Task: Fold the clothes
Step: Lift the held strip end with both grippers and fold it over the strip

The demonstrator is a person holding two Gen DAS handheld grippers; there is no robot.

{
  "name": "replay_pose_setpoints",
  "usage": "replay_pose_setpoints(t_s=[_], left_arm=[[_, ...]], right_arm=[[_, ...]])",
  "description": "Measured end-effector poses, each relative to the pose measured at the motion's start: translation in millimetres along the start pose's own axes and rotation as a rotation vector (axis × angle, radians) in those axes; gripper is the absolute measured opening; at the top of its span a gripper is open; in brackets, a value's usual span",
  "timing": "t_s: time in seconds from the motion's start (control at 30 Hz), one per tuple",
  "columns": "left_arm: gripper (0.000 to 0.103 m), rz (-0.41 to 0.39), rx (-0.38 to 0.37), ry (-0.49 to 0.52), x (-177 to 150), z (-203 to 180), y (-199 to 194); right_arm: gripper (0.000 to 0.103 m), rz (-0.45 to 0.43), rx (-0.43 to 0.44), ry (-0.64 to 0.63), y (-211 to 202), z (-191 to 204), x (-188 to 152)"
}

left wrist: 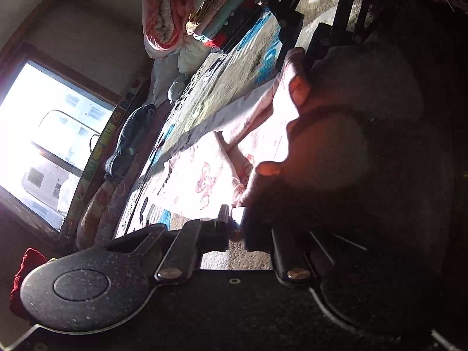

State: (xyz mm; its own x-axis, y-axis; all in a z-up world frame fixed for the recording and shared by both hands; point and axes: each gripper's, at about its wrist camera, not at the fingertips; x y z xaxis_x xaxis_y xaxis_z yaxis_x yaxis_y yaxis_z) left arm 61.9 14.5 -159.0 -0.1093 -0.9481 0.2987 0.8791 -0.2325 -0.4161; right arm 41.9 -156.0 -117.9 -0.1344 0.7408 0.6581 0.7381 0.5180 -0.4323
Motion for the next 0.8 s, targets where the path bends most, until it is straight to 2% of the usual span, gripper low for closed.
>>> replay_pose_setpoints(t_s=[0.13,0.27,0.4,0.5,0.53,0.63,0.8], left_arm=[[0.007,-0.024,-0.040,-0.073,1.4,15.7,-13.3],[0.007,-0.047,-0.080,-0.146,2.8,31.5,-26.6],[0.008,-0.104,-0.139,-0.313,-5.1,70.2,-25.0],[0.008,-0.149,-0.181,-0.533,-19.6,108.3,-4.2],[0.008,-0.159,-0.175,-0.578,-23.1,116.8,2.0],[0.008,-0.184,-0.227,-0.697,-34.3,138.6,25.8],[0.008,-0.192,-0.341,-0.930,-60.7,148.8,64.7]], right_arm=[[0.017,-0.034,0.007,0.094,-22.3,-6.6,7.0],[0.017,-0.093,0.022,0.277,-42.1,-35.5,13.3],[0.017,-0.154,0.057,0.454,-44.7,-78.6,14.7],[0.017,-0.173,0.126,0.603,-30.9,-116.2,10.6],[0.017,-0.180,0.147,0.645,-25.2,-127.6,9.2],[0.017,-0.207,0.186,0.778,-5.6,-157.9,3.5],[0.017,-0.200,0.278,1.117,45.5,-196.1,-29.8]])
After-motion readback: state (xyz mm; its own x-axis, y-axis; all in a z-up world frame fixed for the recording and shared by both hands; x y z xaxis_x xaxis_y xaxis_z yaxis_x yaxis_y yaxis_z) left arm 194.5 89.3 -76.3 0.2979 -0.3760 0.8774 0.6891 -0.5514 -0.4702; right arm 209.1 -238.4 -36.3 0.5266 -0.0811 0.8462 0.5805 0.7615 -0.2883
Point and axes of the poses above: each gripper's, at about its wrist camera, not at the fingertips, and y roughly the way its jaws point, z to its left, x to its top, and after that the axes turned 11 degrees about y, right-handed
